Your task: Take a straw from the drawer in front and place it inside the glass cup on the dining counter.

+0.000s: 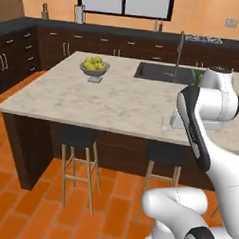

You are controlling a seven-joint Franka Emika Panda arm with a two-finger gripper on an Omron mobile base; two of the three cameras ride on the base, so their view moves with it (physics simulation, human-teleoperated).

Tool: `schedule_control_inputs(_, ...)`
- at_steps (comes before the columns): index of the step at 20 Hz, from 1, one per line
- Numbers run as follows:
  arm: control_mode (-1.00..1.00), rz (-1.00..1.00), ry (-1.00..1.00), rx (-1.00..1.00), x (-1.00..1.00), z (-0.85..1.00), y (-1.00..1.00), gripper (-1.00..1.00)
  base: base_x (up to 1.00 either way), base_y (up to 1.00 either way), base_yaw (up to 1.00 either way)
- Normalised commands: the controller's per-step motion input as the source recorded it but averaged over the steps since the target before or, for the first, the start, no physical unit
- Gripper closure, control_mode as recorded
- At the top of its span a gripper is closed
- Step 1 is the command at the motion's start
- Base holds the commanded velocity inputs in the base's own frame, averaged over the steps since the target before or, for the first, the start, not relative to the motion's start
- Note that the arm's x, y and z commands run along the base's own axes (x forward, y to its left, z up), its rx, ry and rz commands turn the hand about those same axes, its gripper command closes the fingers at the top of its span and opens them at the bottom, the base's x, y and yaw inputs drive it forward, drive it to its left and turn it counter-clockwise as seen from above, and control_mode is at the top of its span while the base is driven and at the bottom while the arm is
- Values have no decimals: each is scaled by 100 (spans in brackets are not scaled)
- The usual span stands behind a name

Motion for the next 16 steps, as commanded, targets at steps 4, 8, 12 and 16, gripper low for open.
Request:
schedule_control_inputs(4, 100, 0, 0, 0, 0, 0, 0, 100, 34, 43, -62)
schedule_control_inputs(8, 100, 0, 0, 0, 0, 0, 0, 100, 52, 63, -50)
schedule_control_inputs(12, 100, 0, 0, 0, 0, 0, 0, 100, 73, 72, -35)
schedule_control_inputs(16, 100, 0, 0, 0, 0, 0, 0, 100, 99, 29, -21)
